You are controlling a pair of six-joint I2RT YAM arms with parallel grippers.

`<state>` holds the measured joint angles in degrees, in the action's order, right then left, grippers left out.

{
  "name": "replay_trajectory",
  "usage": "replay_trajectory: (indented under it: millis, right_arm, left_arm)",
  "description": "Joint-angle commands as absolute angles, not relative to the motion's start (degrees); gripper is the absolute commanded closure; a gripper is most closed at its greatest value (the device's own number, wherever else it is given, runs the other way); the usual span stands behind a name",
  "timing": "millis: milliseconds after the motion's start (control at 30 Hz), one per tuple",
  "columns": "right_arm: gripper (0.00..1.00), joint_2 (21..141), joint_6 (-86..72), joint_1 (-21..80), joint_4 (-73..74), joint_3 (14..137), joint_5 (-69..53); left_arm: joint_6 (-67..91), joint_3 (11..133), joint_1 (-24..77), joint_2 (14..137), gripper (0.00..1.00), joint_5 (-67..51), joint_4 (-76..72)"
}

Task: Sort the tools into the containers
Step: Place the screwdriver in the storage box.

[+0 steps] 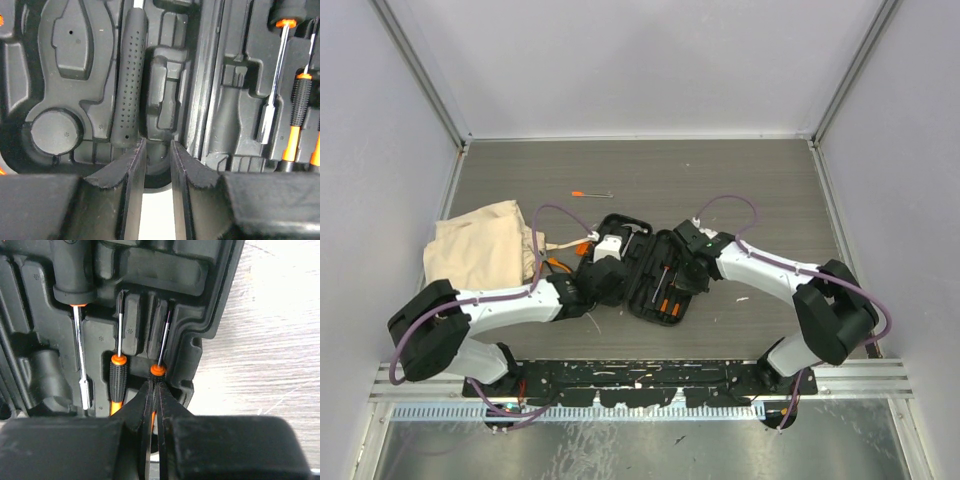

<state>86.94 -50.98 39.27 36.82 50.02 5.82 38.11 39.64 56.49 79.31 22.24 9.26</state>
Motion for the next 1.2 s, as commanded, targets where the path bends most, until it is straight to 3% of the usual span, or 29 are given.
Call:
replay_trajectory:
  millis: [0,233,400,733,1167]
  right_arm:
    - [0.99,95.7,-52.4,41.5,38.8,45.0,11.8]
    - [0.99,99.2,-53.7,42.8,33.7,40.9,8.7]
    - [0.99,94.8,-51.8,41.5,35.0,44.2,9.9]
    - [0.95,88.5,-39.2,29.7,38.0,48.2,11.9]
    - [0.87,91.5,-23.2,17.7,37.9,56.6,11.9]
  left_arm:
    - [38.0,39.8,56.1,79.4,0.73,20.8,5.8]
    - [37.8,40.1,55.7,79.8,0.72,20.3,5.7]
    - [37.2,41.3,55.6,79.2,0.73,19.5,6.8]
    - [32.7,52.2,50.8,70.7,0.62,15.9,18.0]
    - [30.4,55.9,41.4,68.8,0.59,11.0,26.6]
